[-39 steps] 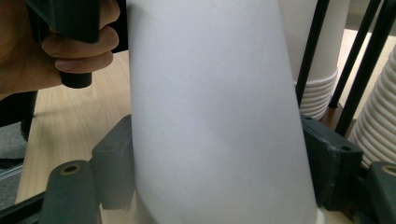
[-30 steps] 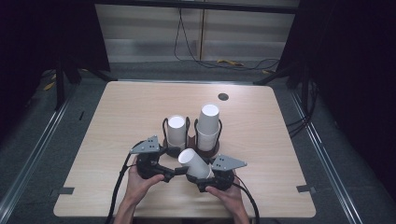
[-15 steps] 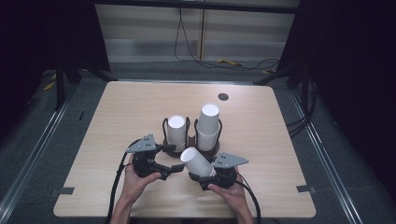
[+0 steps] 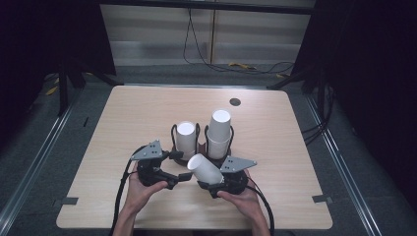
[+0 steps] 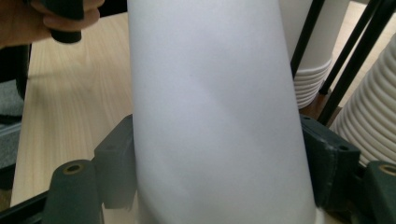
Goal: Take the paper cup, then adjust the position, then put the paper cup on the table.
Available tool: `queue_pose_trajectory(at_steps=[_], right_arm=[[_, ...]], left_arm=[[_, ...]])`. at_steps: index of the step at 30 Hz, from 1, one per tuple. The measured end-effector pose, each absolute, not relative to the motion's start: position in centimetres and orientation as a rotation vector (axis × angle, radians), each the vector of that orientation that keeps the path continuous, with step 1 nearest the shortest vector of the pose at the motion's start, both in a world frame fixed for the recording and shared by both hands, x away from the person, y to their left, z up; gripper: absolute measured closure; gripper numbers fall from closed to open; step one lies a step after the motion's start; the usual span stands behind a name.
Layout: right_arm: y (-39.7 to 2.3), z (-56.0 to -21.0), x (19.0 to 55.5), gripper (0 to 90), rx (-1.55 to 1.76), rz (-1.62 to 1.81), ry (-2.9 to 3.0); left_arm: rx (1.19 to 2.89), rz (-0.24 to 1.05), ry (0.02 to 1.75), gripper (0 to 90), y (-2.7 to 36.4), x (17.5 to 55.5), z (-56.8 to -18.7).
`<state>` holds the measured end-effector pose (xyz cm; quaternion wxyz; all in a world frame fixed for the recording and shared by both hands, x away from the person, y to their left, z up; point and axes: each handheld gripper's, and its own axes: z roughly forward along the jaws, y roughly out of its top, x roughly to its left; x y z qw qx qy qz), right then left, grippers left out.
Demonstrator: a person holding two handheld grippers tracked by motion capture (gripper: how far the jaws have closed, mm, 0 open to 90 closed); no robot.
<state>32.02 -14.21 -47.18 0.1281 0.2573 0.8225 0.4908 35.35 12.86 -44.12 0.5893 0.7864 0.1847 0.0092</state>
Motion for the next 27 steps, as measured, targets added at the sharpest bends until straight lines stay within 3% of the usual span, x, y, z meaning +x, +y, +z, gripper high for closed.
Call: queue_pose_trajectory(at_steps=[27], right_arm=[[-13.4, -44.7, 33.3, 25.3, 0.626, 1.257, 2.577]], left_arm=[[1.857, 0.025, 0.413, 16.6, 13.0, 36.2, -43.2]])
